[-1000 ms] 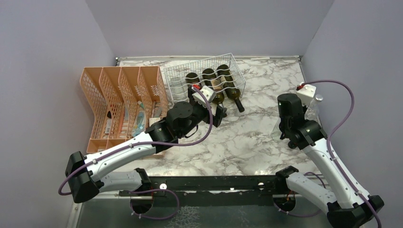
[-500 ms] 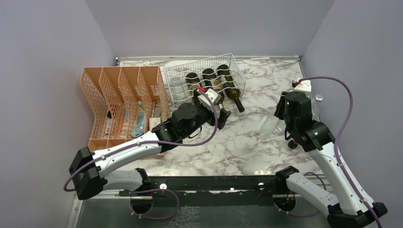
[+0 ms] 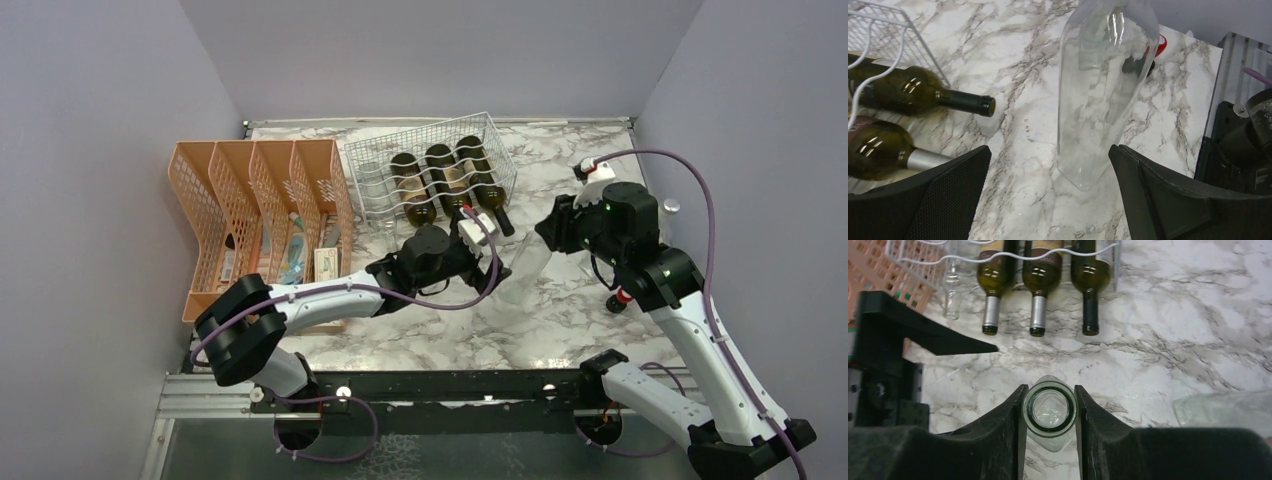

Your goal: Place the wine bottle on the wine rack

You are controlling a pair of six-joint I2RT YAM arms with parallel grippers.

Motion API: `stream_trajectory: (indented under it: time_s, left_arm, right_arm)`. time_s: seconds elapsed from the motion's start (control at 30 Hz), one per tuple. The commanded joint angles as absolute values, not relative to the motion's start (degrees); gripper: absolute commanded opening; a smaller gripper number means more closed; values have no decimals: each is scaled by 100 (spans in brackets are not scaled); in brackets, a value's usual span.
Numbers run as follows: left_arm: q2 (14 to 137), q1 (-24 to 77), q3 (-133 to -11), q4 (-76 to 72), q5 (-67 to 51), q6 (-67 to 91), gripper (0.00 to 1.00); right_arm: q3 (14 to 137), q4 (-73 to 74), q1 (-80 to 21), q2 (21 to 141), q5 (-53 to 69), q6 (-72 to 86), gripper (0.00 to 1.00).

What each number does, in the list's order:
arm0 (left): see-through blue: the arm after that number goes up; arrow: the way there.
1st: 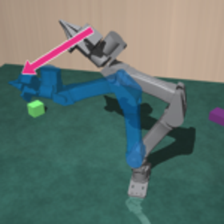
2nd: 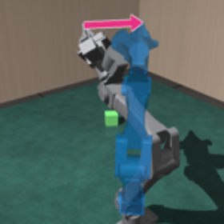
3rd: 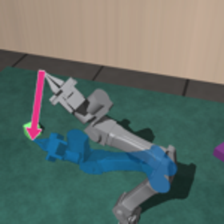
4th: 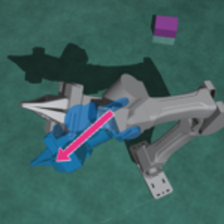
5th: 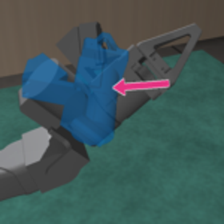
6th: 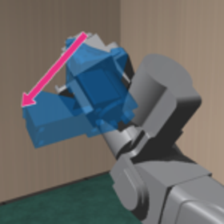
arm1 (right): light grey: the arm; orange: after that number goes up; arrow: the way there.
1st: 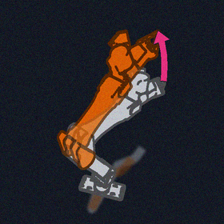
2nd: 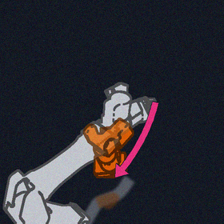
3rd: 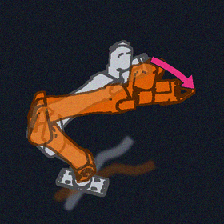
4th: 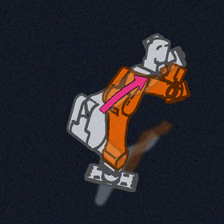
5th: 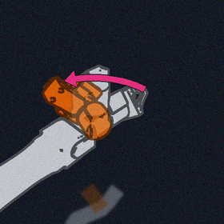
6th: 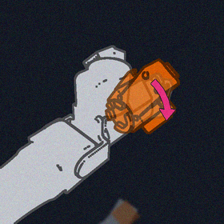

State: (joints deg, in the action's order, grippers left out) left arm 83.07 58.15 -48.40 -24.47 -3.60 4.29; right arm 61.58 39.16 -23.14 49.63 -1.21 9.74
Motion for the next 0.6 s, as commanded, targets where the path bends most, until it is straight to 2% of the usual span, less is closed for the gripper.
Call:
stream_trajectory:
  time_s: [0.0, 0.47, 0.57]
  left_arm:
    - [8615, 5823, -4829, -3207, -1211, 512, 99]
    - [8461, 5819, -3909, -4455, -1932, 281, 99]
    - [8325, 5823, -3674, -4736, -2019, 157, 95]
  right_arm:
    - [6482, 3472, -2268, 4925, 1268, 536, 1]
    - [6874, 3459, -2276, 5035, 3321, -67, 1]
    - [6954, 3471, -2276, 5022, 3544, -117, 1]
